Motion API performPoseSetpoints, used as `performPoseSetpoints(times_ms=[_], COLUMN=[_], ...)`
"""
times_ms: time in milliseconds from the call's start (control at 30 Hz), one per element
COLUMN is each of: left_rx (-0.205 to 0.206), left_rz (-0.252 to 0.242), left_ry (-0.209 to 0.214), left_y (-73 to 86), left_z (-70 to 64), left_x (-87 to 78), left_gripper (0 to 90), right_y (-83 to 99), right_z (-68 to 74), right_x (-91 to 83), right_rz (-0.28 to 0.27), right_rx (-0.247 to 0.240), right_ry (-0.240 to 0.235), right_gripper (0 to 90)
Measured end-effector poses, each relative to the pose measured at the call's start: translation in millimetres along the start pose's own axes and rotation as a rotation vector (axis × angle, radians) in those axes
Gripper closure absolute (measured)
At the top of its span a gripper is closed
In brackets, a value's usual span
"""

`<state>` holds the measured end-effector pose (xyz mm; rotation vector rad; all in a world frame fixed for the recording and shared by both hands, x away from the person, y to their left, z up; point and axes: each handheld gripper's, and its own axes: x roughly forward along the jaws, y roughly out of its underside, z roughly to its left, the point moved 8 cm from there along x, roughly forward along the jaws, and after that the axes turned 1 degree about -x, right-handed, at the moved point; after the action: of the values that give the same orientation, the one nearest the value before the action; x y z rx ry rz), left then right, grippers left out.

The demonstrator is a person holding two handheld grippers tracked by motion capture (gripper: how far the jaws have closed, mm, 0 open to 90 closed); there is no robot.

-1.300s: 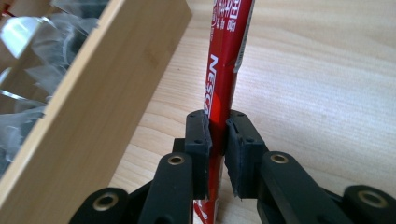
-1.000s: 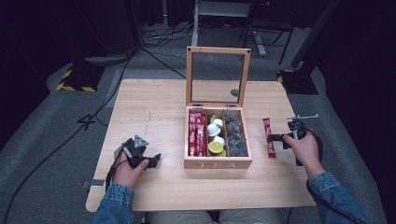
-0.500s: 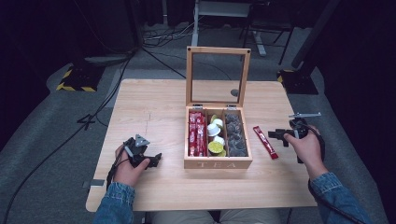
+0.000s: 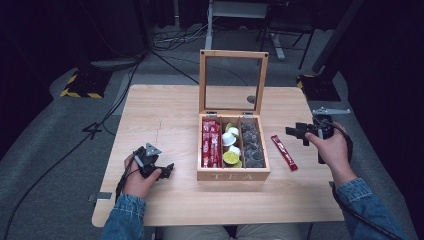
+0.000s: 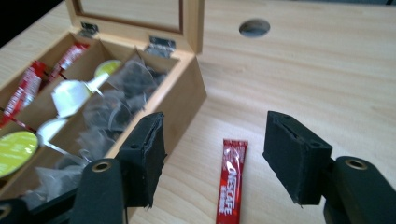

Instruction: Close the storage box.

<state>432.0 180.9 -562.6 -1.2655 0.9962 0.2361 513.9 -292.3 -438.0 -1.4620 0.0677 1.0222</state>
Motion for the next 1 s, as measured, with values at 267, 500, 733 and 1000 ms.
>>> performPoseSetpoints(times_ms=[267, 500, 733, 1000], left_rx=[-0.003, -0.003, -0.003, -0.002], left_rz=[-0.004, -0.004, -0.004, -0.003], left_ry=[-0.003, -0.003, -0.003, -0.003], left_y=[0.5, 0.6, 0.7, 0.7], left_z=[-0.5, -0.6, -0.5, -0.5], left_x=[-0.4, -0.5, -0.5, -0.6], left_gripper=[9.9, 9.9, 9.9, 9.9], right_y=[-24.6, -44.5, -65.4, -94.6], right_z=[4.7, 12.2, 22.8, 28.6], right_x=[-7.8, -6.9, -1.4, 6.3], right_rz=[-0.034, -0.077, -0.095, -0.123], right_rx=[-0.034, -0.059, -0.077, -0.098], right_ry=[0.0, -0.03, -0.046, -0.058], right_gripper=[36.4, 36.4, 36.7, 37.0])
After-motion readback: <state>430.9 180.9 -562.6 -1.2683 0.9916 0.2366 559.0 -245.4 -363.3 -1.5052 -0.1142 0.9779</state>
